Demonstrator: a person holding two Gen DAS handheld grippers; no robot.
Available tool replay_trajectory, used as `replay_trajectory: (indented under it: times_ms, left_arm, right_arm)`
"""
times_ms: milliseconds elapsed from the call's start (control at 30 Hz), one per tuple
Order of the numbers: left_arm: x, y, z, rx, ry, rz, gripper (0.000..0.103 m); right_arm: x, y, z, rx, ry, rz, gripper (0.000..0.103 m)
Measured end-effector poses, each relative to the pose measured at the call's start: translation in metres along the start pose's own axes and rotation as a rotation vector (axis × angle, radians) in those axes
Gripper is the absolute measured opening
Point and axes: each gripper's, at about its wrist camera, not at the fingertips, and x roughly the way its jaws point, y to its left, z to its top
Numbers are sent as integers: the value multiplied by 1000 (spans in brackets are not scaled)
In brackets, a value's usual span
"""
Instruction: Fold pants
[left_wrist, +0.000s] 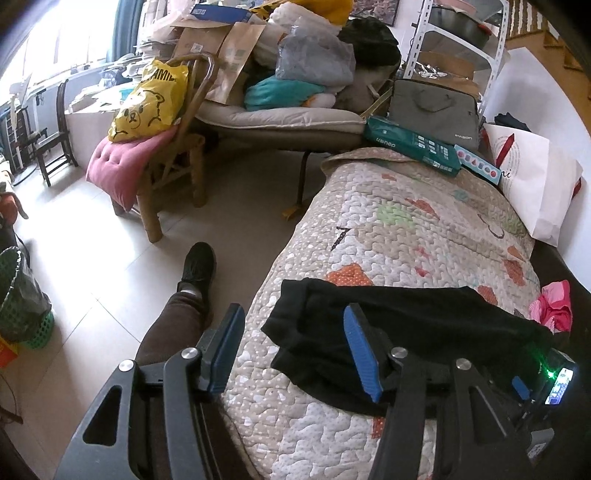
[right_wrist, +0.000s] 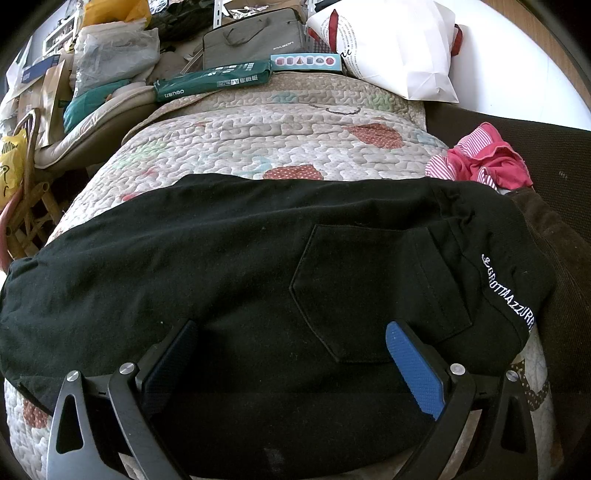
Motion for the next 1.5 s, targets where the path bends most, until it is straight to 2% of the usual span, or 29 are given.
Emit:
replay_trajectory:
  times_ms: [400, 600, 700, 900, 1033, 1133, 1300, 1400, 1500]
  left_arm:
    - [15, 8, 3, -24, 23, 20, 55]
    - [11, 21, 18, -32, -13, 47, 55]
    - [13, 21, 25, -4, -27, 88, 55]
    - [7, 20, 33, -44, -23, 39, 55]
    - [3, 17, 31, -12, -63, 72, 55]
    - [12, 15, 29, -17, -17, 60, 55]
    - [13, 21, 18, -37, -21, 56, 57]
    - [28, 25, 8, -50, 29, 61, 57]
    - [39, 31, -3, -104, 99, 23, 57]
  right_arm:
    - [1, 1, 0, 0, 3, -2, 103]
    - [1, 1, 0, 0, 3, -2, 103]
    - [1, 1, 0, 0, 3, -2, 103]
    - [1, 1, 0, 0, 3, -2, 103]
    - [1, 1, 0, 0, 3, -2, 103]
    - [1, 1, 0, 0, 3, -2, 103]
    - [1, 2, 0, 0, 3, -2, 103]
    - [1, 1, 0, 0, 3, -3, 103]
    - [1, 2, -1, 0, 4, -2, 103]
